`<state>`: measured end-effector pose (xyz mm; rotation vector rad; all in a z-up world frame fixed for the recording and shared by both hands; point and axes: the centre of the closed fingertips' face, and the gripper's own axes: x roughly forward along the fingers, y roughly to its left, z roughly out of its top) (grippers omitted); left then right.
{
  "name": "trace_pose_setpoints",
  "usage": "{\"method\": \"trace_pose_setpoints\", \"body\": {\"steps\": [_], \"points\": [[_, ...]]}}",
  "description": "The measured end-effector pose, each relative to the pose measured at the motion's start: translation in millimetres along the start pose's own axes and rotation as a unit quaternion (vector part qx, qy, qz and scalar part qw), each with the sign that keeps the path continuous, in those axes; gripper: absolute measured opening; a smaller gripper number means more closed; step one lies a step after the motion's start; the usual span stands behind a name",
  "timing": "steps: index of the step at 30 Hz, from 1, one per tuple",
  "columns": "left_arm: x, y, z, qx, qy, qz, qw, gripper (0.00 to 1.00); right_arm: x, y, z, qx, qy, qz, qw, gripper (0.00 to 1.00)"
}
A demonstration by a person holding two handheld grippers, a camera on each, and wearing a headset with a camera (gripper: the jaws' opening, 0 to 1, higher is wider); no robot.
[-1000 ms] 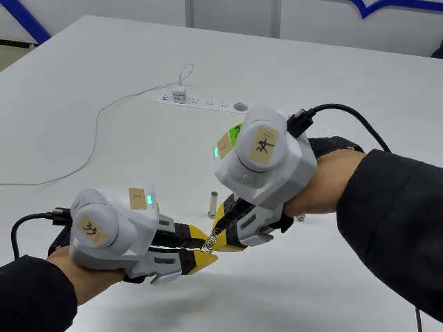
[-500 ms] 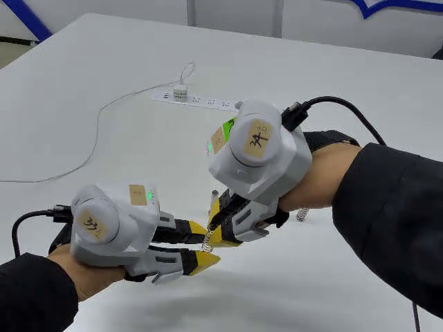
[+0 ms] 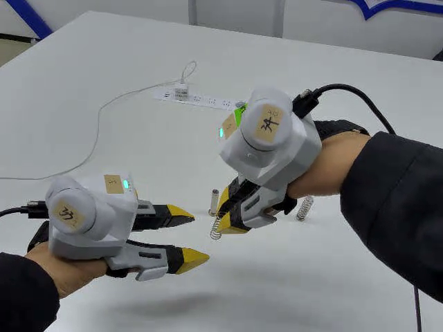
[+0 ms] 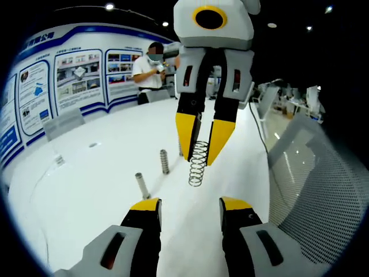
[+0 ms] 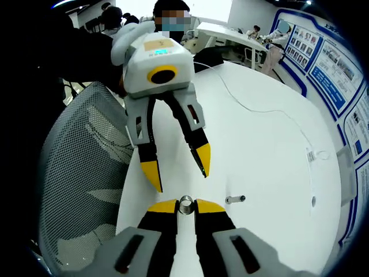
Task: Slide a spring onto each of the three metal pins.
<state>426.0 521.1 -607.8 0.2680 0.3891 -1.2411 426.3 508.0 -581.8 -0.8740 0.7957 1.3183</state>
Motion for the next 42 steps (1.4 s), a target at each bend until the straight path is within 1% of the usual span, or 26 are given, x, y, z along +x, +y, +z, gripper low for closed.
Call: {"method": "trace_pose_setpoints", "body": {"steps": [4, 6, 9, 13, 15, 16, 17, 21, 25, 28, 29, 32, 40, 42], "points": [[-5.3, 2.4, -0.1, -0.007, -0.005, 0.01, 0.9999, 0.48, -3.4, -11.7, -2.3, 0.003, 0.003, -0.01, 0.9999, 0.12], [-6.9, 2.3, -0.7, -0.012, -0.006, 0.012, 0.9998, 0.5, -4.7, -20.2, -4.4, 0.006, 0.006, -0.016, 0.9998, 0.12], [-8.0, 1.3, -1.4, -0.016, -0.007, 0.015, 0.9997, 0.51, -6.6, -33.5, -7.0, 0.009, 0.01, -0.025, 0.9996, 0.12], [-8.2, -2.9, -1.7, -0.019, -0.006, 0.013, 0.9997, 0.53, -7.6, -54.8, -9.3, 0.024, 0.009, -0.036, 0.999, 0.12], [-8.1, -3.4, -3.0, -0.021, -0.004, 0.013, 0.9997, 0.54, -6.9, -66.3, -9.3, 0.033, 0.008, -0.044, 0.9985, 0.12], [-8.0, -3.5, -3.5, -0.023, -0.003, 0.013, 0.9996, 0.55, -6.3, -69.8, -8.9, 0.036, 0.007, -0.045, 0.9983, 0.12], [-8.0, -3.8, -4.1, -0.025, -0.003, 0.013, 0.9996, 0.55, -4.7, -75.4, -8.4, 0.039, 0.006, -0.049, 0.998, 0.12], [-8.1, -4.0, -5.3, -0.028, -0.002, 0.012, 0.9995, 0.57, 3.7, -86.8, -9.1, 0.045, 0.01, -0.052, 0.9976, 0.12], [-8.8, -2.6, -5.1, -0.031, -0.005, 0.015, 0.9994, 0.57, 15.7, -96.1, -14.1, 0.052, 0.023, -0.049, 0.9972, 0.12], [-9.3, -2.5, -4.6, -0.031, -0.006, 0.014, 0.9994, 0.58, 21.2, -97.4, -15.3, 0.057, 0.027, -0.042, 0.9971, 0.12], [-9.5, -2.4, -4.5, -0.031, -0.007, 0.015, 0.9994, 0.58, 21.5, -94.2, -15.0, 0.058, 0.028, -0.04, 0.9971, 0.12], [-9.5, -1.6, -5.6, -0.034, -0.007, 0.015, 0.9993, 0.58, 26.9, -94.8, -14.9, 0.057, 0.032, -0.034, 0.9973, 0.12], [-8.6, -1.8, -8.8, -0.037, -0.005, 0.013, 0.9992, 0.57, 34.1, -87.3, -19.0, 0.051, 0.052, -0.028, 0.997, 0.12], [-8.4, -1.7, -9.0, -0.037, -0.005, 0.013, 0.9992, 0.56, 36.8, -85.6, -20.7, 0.048, 0.059, -0.03, 0.9967, 0.12]]}}
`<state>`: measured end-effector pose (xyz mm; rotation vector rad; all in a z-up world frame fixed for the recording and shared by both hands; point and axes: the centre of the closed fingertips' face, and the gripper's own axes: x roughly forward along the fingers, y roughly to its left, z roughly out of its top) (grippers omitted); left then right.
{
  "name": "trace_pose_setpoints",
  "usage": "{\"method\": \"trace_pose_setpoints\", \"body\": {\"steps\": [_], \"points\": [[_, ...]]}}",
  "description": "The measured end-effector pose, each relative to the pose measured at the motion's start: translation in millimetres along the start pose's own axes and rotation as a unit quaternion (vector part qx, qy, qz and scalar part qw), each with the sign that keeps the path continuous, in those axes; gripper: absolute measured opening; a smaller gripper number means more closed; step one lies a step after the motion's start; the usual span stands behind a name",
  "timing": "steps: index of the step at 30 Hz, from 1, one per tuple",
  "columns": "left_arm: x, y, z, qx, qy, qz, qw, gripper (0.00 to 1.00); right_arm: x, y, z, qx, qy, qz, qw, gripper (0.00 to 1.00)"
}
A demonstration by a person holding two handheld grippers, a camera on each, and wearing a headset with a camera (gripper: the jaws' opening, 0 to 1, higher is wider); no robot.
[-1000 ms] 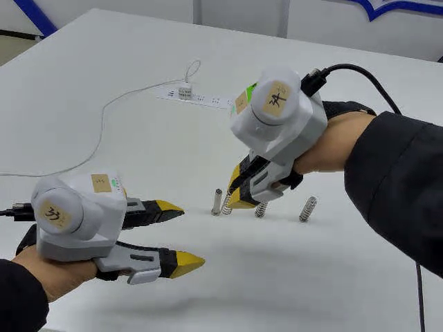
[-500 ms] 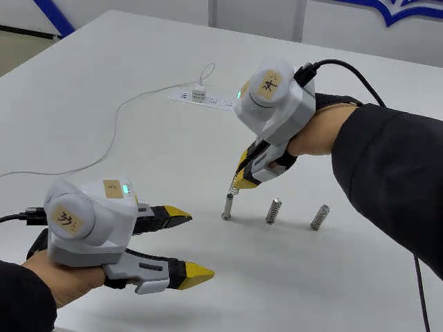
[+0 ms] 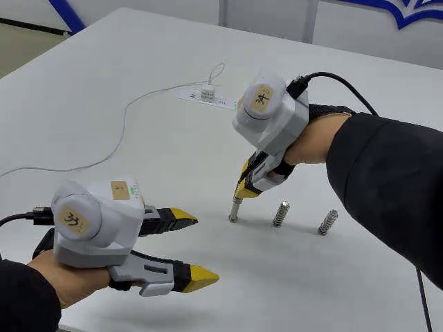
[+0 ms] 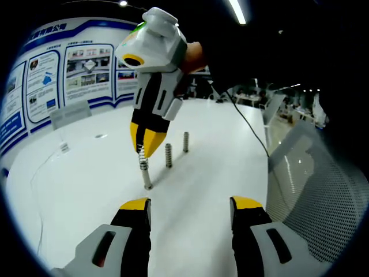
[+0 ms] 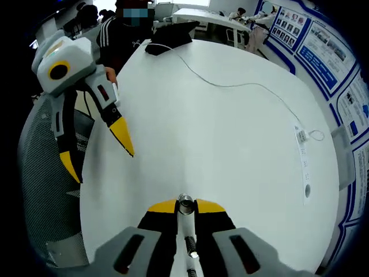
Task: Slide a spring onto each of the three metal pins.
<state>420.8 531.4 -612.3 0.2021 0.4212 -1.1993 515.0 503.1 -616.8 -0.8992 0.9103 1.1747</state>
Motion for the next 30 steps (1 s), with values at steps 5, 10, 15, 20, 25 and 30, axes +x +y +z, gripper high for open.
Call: {"method": "trace_pose_setpoints", "body": {"steps": [5, 10, 15, 20, 25, 30], "points": [[0.4, 0.1, 1.2, 0.0, -0.001, 0.0, 1.0, 0.56, 9.1, 1.0, -3.4, -0.001, 0.014, -0.006, 0.9999, 0.12], [0.1, 1.4, 1.8, 0.001, 0.0, 0.002, 1.0, 0.56, 21.3, -1.5, -7.3, 0.006, 0.02, -0.013, 0.9997, 0.12], [-1.2, 2.8, 0.6, -0.001, 0.001, 0.003, 1.0, 0.55, 30.7, -2.3, -12.8, 0.016, 0.027, -0.012, 0.9994, 0.12], [-1.7, 3.6, 0.2, -0.002, 0.002, 0.004, 1.0, 0.55, 42.1, -4.4, -18.3, 0.02, 0.036, -0.011, 0.9991, 0.12], [-1.6, 5.1, 0.7, -0.002, 0.001, 0.005, 1.0, 0.55, 43.8, -6.8, -18.1, 0.026, 0.031, -0.014, 0.9991, 0.12], [-0.8, 5.6, 2.6, -0.001, 0.0, 0.006, 1.0, 0.55, 43.7, -8.6, -18.7, 0.024, 0.025, -0.017, 0.9992, 0.13]]}}
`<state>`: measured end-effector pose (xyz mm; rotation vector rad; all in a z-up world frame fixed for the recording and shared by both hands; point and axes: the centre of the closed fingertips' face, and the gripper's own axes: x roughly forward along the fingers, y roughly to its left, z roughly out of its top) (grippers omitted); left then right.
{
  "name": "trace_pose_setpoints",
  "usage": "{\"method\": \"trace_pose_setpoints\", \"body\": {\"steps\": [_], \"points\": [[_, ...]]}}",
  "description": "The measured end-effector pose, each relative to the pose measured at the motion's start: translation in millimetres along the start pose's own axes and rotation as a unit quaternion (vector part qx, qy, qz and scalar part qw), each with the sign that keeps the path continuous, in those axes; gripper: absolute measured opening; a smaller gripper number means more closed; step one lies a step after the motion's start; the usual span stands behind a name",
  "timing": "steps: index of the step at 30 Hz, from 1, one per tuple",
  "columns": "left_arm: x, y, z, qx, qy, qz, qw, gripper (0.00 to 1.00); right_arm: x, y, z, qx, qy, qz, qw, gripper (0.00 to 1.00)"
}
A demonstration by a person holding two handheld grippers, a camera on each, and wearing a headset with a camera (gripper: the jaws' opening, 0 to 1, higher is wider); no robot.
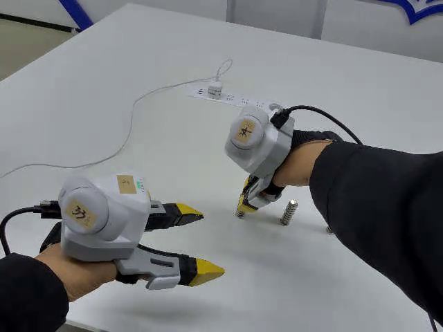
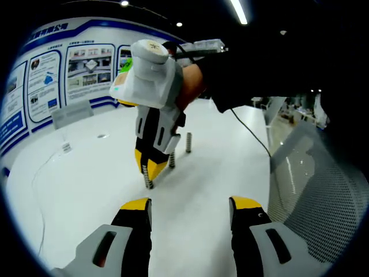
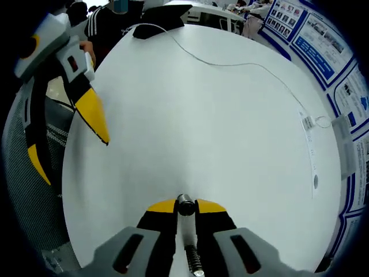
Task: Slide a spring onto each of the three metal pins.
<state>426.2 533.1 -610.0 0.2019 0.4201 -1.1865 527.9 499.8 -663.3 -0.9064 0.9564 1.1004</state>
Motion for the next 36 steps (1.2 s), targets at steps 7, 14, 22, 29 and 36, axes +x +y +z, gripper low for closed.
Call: {"method": "trace_pose_setpoints", "body": {"steps": [7, 14, 22, 29, 36], "points": [[1.2, 0.2, 1.5, 0.0, 0.0, 0.001, 1.0, 0.57, -8.8, 0.1, -2.4, 0.006, -0.012, -0.007, 0.9999, 0.18], [0.3, 1.8, 4.8, 0.0, -0.002, 0.005, 1.0, 0.58, -27.5, -2.4, -4.7, 0.024, -0.043, -0.017, 0.9987, 0.21], [-2.1, 3.1, 8.7, -0.001, -0.005, 0.011, 0.9999, 0.61, -51.7, -2.3, -11.0, 0.042, -0.085, -0.04, 0.9947, 0.24], [-4.4, 2.6, 8.8, -0.004, -0.004, 0.016, 0.9999, 0.62, -73.6, 0.6, -21.3, 0.062, -0.123, -0.062, 0.9885, 0.27], [-4.8, 4.8, 12.4, -0.007, -0.01, 0.021, 0.9997, 0.63, -96.4, 6.0, -35.4, 0.088, -0.161, -0.091, 0.9788, 0.29]]}}
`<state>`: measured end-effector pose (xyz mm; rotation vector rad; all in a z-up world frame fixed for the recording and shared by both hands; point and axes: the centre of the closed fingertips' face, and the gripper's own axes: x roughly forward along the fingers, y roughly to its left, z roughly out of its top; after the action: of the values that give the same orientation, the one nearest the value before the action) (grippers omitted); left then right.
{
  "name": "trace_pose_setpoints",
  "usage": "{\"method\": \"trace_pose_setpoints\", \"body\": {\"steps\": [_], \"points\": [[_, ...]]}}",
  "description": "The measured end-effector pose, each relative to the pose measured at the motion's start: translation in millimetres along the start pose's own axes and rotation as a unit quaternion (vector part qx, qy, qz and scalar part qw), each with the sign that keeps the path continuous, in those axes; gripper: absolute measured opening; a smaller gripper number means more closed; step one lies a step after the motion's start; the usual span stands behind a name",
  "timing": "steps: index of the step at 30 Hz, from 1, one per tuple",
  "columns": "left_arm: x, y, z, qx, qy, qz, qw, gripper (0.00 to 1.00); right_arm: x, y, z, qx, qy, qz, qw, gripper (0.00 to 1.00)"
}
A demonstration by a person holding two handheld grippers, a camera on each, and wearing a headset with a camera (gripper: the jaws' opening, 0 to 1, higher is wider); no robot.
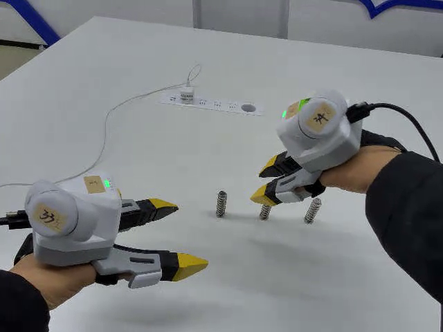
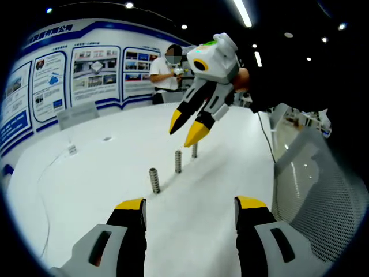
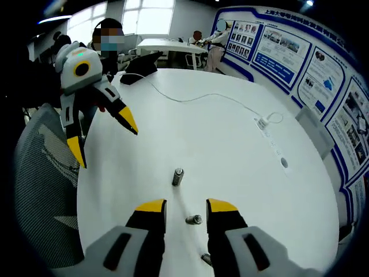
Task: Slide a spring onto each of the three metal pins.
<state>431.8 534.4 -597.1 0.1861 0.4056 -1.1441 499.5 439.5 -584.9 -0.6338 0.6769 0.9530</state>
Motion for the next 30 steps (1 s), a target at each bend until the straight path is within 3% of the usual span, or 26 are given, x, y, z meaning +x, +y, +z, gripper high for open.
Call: {"method": "trace_pose_setpoints", "body": {"steps": [8, 14, 24, 30], "points": [[0.4, 1.2, 3.7, -0.002, -0.004, 0.003, 1.0, 0.64, -30.9, -4.9, -10.0, 0.04, -0.049, -0.036, 0.9974, 0.32], [-0.4, 0.9, 6.6, -0.001, -0.007, 0.005, 1.0, 0.65, -49.8, -5.1, -28.4, 0.064, -0.076, -0.059, 0.9932, 0.35], [-1.5, 1.5, 7.7, -0.003, -0.011, 0.007, 0.9999, 0.66, -66.1, 0.4, -60.4, 0.109, -0.108, -0.079, 0.9849, 0.38], [-1.8, 2.1, 4.9, -0.006, -0.01, 0.009, 0.9999, 0.66, -67.5, 9.6, -79.0, 0.127, -0.12, -0.085, 0.9809, 0.44]]}}
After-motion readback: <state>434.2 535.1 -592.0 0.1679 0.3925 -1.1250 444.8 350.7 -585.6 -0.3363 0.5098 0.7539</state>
